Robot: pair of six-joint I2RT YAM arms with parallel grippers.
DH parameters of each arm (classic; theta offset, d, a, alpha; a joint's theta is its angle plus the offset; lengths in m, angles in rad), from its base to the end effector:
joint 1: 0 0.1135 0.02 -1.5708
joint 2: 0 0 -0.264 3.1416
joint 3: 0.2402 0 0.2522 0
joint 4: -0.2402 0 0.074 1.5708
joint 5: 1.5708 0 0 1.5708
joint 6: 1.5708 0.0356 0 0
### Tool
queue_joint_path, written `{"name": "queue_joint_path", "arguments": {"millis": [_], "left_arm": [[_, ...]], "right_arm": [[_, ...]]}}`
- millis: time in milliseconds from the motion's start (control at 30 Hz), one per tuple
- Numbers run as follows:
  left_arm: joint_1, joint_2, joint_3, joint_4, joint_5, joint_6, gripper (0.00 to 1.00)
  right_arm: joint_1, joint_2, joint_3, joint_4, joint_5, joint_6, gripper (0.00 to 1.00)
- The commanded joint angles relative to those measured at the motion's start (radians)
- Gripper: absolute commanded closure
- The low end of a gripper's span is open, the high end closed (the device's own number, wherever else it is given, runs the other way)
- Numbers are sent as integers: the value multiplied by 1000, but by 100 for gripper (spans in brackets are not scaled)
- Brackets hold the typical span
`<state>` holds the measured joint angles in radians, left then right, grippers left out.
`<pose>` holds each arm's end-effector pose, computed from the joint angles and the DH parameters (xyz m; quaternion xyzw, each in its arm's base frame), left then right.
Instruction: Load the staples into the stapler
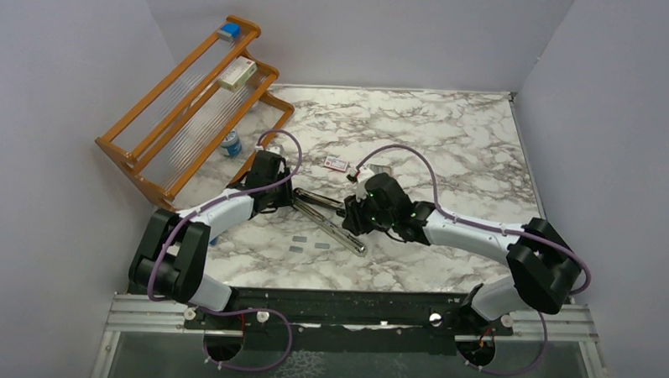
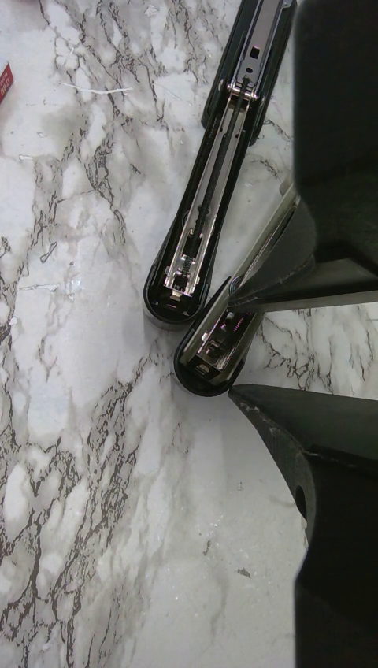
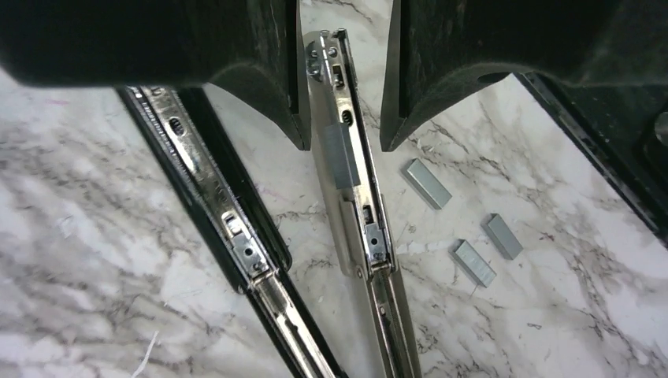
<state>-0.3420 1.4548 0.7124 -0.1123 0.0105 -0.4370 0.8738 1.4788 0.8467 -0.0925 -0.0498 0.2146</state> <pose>0.2660 -0.0951 0.1717 -0.0426 0.9356 -0.1376 0.3223 0.1982 0.2395 0.2074 -0.3047 0.8592 0.2319 0.3394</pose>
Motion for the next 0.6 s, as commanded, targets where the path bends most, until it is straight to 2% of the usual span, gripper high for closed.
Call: {"name": "queue_joint_path", "arguments": {"millis": [0,133,333,467,567], "left_arm": [[0,19,-6,-54,18,11,59],[-1,1,-19,-54,21,0,66],[-1,-37,-49,-56,34,-22,71],[-3,-57,-59,-63,20,-28,72],[-2,-61,-59,-66,13,-32,69]], "right_arm": [[-39,-5,-126,217,-120,257,59],[-62,-7,-179,279,-135,337,59],[-77,-17,-207,307,-140,341,58],[-89,-16,-222,351,-192,326,58],[-90,-17,-217,357,-209,312,58]]}}
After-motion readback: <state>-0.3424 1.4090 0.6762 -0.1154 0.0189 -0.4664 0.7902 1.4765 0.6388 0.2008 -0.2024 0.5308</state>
